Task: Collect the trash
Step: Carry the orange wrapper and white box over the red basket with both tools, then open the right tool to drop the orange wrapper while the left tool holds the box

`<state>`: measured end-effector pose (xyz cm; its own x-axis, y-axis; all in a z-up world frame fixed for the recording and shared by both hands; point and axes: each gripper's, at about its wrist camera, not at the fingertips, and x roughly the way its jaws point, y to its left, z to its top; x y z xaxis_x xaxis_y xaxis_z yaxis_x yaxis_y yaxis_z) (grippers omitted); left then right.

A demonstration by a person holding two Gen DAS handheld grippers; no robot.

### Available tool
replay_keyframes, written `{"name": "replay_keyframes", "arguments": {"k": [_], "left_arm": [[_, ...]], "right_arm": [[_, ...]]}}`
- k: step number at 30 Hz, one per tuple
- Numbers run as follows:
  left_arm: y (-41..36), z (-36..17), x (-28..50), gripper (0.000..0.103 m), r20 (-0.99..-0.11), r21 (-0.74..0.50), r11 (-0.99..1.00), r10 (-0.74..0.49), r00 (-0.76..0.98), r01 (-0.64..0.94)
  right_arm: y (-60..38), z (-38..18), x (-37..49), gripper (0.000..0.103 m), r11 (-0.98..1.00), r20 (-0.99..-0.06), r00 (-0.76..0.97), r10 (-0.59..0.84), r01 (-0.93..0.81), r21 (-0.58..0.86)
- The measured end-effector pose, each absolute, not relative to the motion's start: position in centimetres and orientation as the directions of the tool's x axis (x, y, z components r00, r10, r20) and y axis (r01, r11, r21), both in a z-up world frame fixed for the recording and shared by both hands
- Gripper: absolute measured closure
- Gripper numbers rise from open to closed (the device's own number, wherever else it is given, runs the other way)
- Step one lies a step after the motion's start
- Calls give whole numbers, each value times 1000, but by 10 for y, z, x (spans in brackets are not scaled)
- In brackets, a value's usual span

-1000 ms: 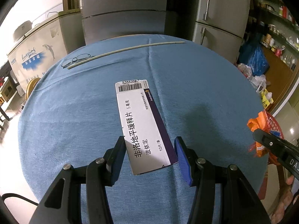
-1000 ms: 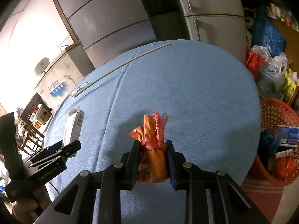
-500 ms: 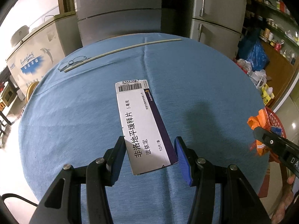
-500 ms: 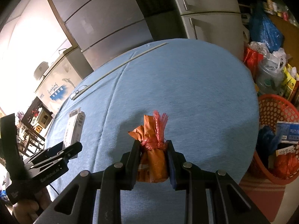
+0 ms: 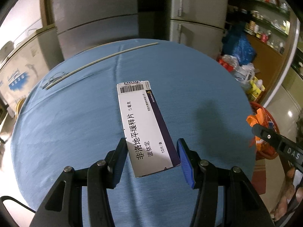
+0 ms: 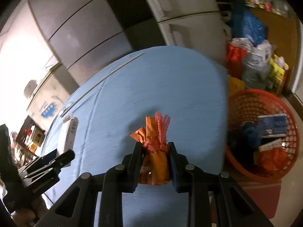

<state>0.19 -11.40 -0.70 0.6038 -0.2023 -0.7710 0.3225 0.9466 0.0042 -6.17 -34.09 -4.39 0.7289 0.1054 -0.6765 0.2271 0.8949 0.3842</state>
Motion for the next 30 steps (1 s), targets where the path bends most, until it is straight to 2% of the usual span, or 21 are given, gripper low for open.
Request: {"name": "replay_keyframes", "arguments": {"k": [14, 24, 27, 28, 30], "left_arm": [[-213, 0, -15, 49, -767, 17, 851, -325, 554, 525], [-280, 4, -21, 49, -769, 24, 771, -392, 504, 636], [-292, 5, -26, 49, -769, 26, 752, -406, 494, 659], [-296, 5, -27, 49, -769, 28, 746, -409, 491, 665], [-303, 4, -30, 49, -770, 30, 735, -416, 484, 678]], "right_arm": [[-490, -59, -121, 75, 766, -703, 697, -142, 527, 368], [-534, -70, -118, 75, 742, -725, 667, -168, 570, 353], [-542, -79, -107, 71, 743, -749, 645, -148, 573, 346], [-545, -84, -105, 70, 742, -766, 628, -137, 578, 341], [-552, -91, -102, 40, 725, -782, 612, -115, 590, 355]]}}
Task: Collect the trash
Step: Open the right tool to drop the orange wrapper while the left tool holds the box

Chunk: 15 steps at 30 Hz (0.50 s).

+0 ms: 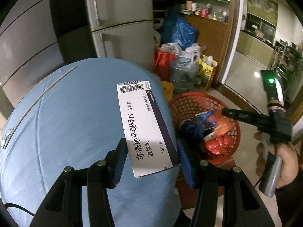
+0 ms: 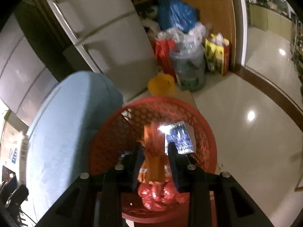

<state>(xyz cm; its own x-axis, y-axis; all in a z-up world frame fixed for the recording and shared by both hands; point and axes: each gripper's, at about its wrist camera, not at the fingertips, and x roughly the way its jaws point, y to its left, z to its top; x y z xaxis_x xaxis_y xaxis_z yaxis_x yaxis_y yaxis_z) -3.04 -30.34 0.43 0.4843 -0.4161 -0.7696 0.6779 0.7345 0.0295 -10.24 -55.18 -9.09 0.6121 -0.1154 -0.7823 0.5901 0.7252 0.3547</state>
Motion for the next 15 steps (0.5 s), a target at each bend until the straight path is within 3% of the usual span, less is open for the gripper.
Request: {"name": "replay_keyframes", "arguments": {"k": [1, 15], "left_arm": [[-307, 4, -32, 49, -770, 33, 728, -419, 482, 685], [-369, -11, -44, 49, -799, 3, 620, -470, 375, 784]], "right_arm": [[-554, -90, -105, 21, 718, -771, 626, -117, 590, 370], [-566, -68, -166, 21, 645, -690, 696, -200, 624, 442]]}}
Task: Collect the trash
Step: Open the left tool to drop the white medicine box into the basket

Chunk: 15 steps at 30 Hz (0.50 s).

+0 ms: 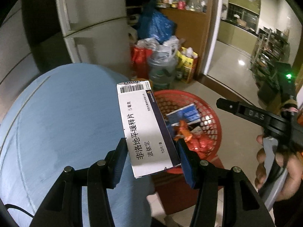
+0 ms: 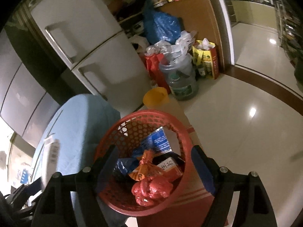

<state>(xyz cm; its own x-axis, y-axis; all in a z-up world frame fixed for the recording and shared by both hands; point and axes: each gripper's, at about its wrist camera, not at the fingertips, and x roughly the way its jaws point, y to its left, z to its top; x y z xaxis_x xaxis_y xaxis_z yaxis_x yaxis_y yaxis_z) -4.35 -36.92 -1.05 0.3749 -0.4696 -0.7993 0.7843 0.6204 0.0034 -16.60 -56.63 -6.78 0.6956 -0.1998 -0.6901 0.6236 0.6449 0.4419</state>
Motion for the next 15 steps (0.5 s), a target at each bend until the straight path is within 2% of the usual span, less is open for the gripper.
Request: {"name": "replay_keyframes", "arguments": {"k": [15], "left_arm": [[-433, -35, -33, 47, -850, -19, 566, -444, 285, 824]], "right_arm": [[-580, -51, -192, 21, 614, -663, 704, -255, 647, 451]]}}
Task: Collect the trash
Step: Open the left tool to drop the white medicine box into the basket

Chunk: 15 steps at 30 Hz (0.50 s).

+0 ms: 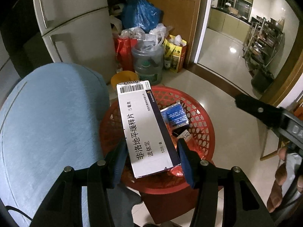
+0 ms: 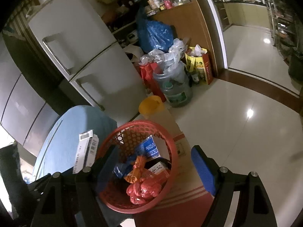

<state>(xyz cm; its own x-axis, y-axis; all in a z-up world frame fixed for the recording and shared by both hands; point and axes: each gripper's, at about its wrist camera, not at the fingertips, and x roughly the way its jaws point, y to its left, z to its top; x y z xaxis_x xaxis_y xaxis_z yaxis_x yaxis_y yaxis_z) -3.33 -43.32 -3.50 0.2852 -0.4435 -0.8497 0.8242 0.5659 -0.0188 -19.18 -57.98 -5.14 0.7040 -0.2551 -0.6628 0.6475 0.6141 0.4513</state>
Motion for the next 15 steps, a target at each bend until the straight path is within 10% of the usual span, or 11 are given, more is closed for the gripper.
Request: {"name": "replay_keyframes", "arguments": {"k": [5, 15], "left_arm": [[-443, -46, -24, 28, -874, -32, 574, -413, 256, 818], [-419, -30, -19, 26, -860, -33, 595, -427, 281, 803]], "right_arm": [[-581, -44, -193, 21, 616, -655, 710, -259, 644, 453], [-566, -29, -186, 21, 638, -636, 728, -257, 622, 453]]}}
